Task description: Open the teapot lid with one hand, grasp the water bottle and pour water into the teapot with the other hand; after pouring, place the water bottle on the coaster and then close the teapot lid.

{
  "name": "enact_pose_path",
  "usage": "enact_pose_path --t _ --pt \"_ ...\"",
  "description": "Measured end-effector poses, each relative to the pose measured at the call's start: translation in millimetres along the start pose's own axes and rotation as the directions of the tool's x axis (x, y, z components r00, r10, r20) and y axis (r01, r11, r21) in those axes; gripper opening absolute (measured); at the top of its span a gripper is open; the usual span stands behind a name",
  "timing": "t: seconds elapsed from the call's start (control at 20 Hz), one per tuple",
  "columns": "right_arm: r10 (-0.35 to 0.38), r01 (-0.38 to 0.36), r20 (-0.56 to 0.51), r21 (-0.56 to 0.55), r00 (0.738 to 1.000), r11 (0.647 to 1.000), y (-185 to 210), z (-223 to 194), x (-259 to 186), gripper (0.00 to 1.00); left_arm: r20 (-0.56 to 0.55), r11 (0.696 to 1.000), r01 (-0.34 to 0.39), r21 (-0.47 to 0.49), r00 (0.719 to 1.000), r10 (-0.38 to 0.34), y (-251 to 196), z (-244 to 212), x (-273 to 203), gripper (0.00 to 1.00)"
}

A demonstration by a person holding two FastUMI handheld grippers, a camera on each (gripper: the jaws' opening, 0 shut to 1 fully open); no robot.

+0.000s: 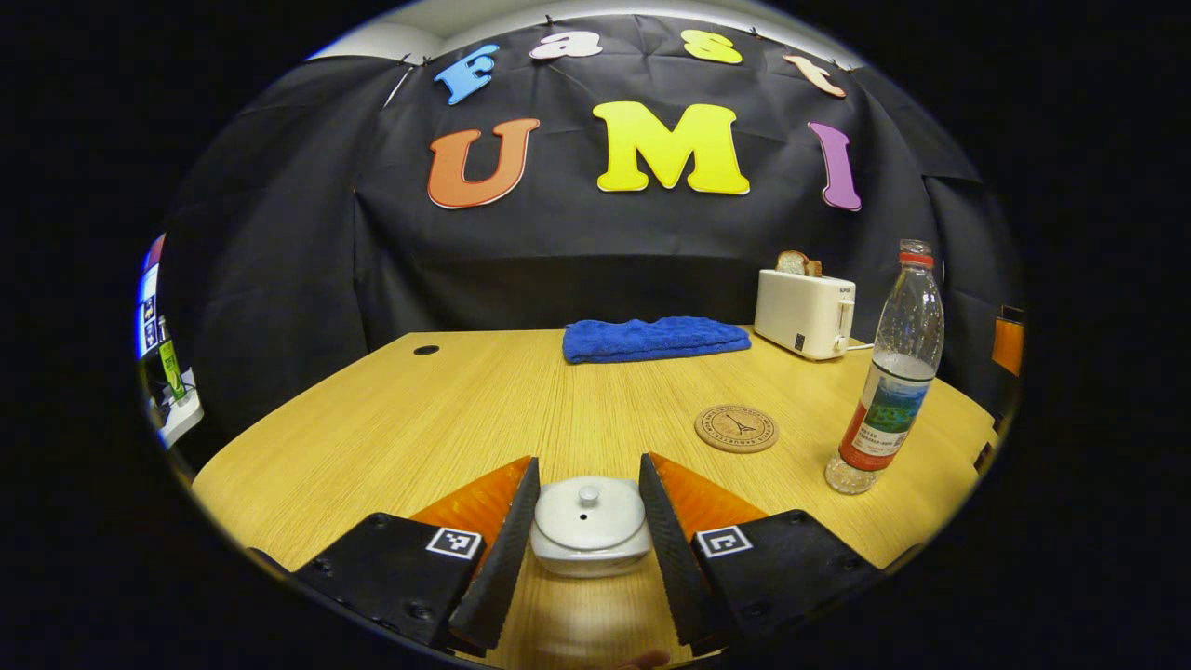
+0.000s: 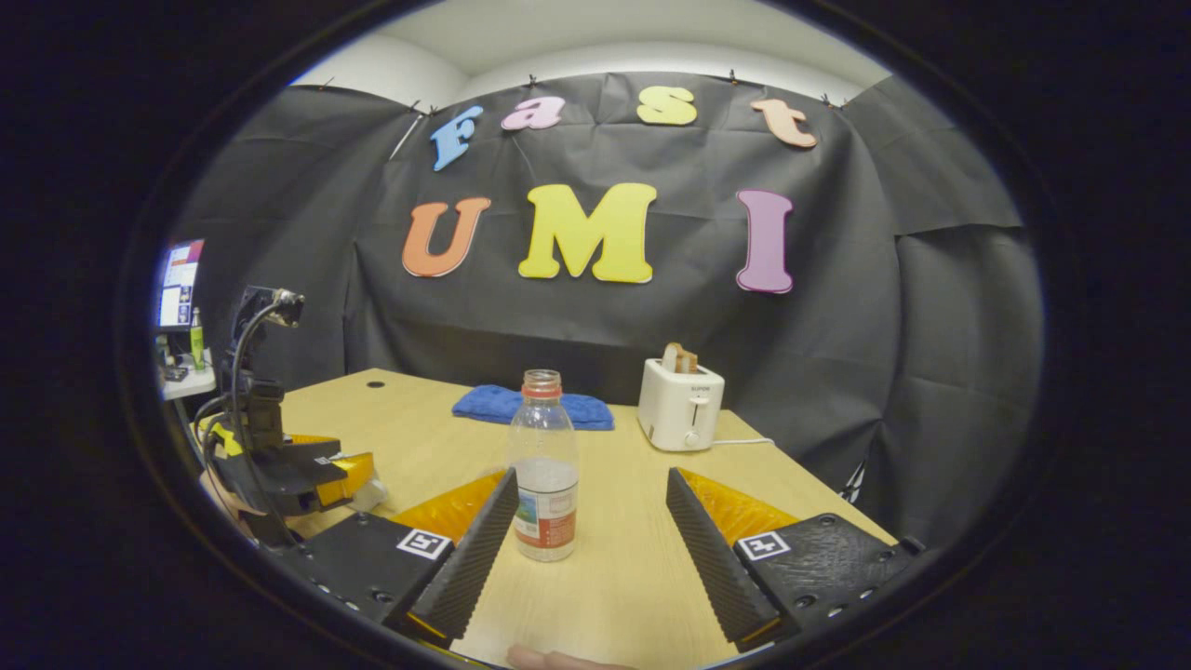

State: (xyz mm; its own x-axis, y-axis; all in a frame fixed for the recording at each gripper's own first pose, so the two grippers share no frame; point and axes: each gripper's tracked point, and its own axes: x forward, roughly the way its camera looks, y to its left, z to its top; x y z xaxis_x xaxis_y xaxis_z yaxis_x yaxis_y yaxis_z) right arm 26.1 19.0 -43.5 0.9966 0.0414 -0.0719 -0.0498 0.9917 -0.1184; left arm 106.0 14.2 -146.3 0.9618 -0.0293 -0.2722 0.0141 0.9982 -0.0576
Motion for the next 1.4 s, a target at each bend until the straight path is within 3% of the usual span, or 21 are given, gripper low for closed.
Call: enact_pose_path --t 0.7,0.95,1.15,1.2,1.4 --pt "0.001 -0.002 -0.014 -0.012 1.000 1.000 2.5 -4.0 2.3 0.98 -0.009 0.999 -0.034 0.010 0.999 0.034 3.8 1.1 0.6 0.69" --pt "-0.001 0.001 -0.013 -0.012 1.000 1.000 2.4 -4.4 1.5 0.98 0.006 0.998 -0.060 0.013 0.998 0.060 7.8 6.7 -0.5 0.81" --pt "0.003 -0.003 -0.017 -0.015 1.000 1.000 5.9 -6.6 2.0 0.98 0.035 0.999 -0.046 -0.001 0.998 0.046 6.4 12.0 2.1 0.80" --pt "0.005 -0.005 -0.022 -0.018 1.000 1.000 7.4 -8.0 3.5 0.98 0.027 0.999 -0.033 -0.009 0.999 0.034 4.1 10.0 2.5 0.80" --pt "0.010 -0.011 -0.038 -0.033 0.999 0.999 12.0 -14.0 5.4 0.98 0.026 0.999 0.001 -0.045 1.000 0.000 2.0 9.2 4.6 0.58"
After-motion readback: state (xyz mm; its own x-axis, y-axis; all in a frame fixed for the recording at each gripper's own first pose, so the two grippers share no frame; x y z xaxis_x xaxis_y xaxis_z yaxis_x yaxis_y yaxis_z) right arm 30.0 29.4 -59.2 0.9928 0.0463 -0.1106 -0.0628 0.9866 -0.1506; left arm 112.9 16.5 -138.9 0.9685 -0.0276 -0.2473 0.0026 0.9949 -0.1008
